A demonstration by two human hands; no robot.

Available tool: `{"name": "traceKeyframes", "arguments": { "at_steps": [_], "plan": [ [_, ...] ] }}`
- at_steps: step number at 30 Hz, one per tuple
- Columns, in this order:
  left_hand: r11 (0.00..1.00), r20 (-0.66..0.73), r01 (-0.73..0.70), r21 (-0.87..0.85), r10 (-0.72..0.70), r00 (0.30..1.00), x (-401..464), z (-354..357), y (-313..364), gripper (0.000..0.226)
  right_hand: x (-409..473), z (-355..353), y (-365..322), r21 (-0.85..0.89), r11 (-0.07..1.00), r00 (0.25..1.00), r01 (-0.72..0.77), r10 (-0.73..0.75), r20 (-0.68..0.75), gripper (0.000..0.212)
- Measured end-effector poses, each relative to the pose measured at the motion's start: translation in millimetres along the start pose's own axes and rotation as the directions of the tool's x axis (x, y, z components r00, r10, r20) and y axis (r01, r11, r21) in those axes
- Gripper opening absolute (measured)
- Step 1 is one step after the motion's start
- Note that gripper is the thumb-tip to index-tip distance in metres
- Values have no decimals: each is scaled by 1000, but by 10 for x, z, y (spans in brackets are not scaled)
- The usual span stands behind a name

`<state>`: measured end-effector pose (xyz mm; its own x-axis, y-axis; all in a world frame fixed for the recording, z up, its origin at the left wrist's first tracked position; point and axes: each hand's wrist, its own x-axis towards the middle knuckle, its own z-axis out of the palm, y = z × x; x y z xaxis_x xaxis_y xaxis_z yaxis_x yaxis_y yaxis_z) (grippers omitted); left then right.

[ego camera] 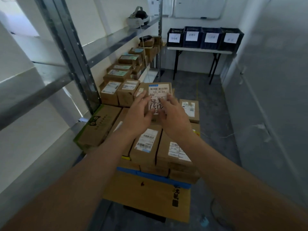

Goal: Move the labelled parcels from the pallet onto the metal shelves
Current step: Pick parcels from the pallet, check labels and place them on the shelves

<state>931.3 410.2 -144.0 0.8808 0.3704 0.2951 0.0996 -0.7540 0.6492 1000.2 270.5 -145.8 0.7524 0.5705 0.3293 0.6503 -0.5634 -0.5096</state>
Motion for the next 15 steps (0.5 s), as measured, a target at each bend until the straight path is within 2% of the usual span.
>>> {"name": "traceKeyframes", "arguments": {
  "at_steps": [8,15],
  "plan": [
    [998,3,-35,-47,35,999,306,425,278,61,86,-238,452,-48,996,995,-69,66,-70,44],
    [993,58,-76,-91,81,995,727,745,303,64,283,-241,769,-90,982,977,-168,154,-149,45]
  ]
}}
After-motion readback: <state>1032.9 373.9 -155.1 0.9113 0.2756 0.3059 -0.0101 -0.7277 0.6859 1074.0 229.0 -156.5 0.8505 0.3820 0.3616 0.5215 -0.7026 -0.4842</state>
